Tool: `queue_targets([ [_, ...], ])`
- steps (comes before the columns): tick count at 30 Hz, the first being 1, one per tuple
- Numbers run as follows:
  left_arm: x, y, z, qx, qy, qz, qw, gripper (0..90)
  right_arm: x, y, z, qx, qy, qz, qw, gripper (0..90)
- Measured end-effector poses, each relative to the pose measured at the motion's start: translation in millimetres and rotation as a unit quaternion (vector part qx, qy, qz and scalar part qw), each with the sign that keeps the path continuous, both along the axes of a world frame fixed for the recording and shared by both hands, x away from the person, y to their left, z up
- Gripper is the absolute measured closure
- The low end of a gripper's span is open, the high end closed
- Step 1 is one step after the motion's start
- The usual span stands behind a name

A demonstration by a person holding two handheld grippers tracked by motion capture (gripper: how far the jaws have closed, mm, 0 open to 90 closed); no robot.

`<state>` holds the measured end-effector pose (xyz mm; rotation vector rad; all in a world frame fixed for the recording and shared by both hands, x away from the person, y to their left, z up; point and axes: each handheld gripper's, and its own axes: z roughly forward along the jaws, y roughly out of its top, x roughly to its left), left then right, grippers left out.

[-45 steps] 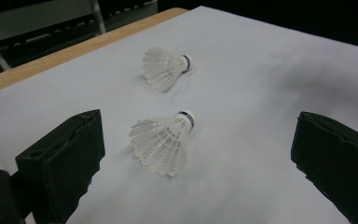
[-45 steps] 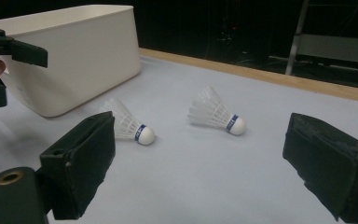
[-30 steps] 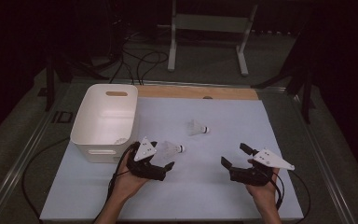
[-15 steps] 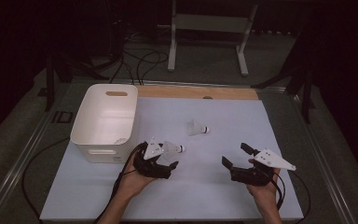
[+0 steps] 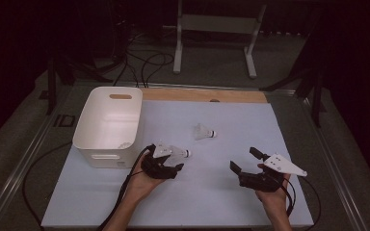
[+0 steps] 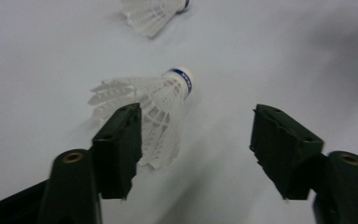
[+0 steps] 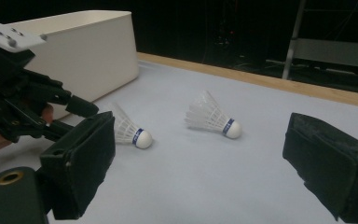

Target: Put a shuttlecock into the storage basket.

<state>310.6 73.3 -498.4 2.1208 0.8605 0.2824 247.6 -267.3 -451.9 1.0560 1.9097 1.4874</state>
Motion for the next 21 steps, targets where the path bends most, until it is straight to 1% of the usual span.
queue_targets([
  [3, 3.2, -0.8, -2.7, -0.003, 0.010, 0.002, 0.9999, 43.5, 0.0, 0.0, 0.0, 0.000, 0.000, 0.000, 1.0000, 9.3],
  [4, 4.2, -1.0, -3.6, -0.001, 0.012, 0.000, 0.9999, 44.9, 0.0, 0.0, 0.1, 0.000, 0.000, 0.001, 1.0000, 9.3],
  [9, 8.6, -2.4, -8.1, -0.005, 0.020, 0.001, 0.9998, 52.3, 0.0, -0.2, 0.1, 0.000, 0.000, 0.000, 1.0000, 9.3],
  [14, 11.8, -4.5, -9.9, -0.001, 0.020, 0.005, 0.9998, 60.9, 0.0, -0.1, 0.1, 0.000, -0.001, 0.000, 1.0000, 9.3],
  [21, 13.9, -7.4, -12.4, 0.015, 0.017, 0.004, 0.9997, 73.3, 0.2, 0.5, -0.5, -0.003, -0.001, 0.001, 1.0000, 9.3],
])
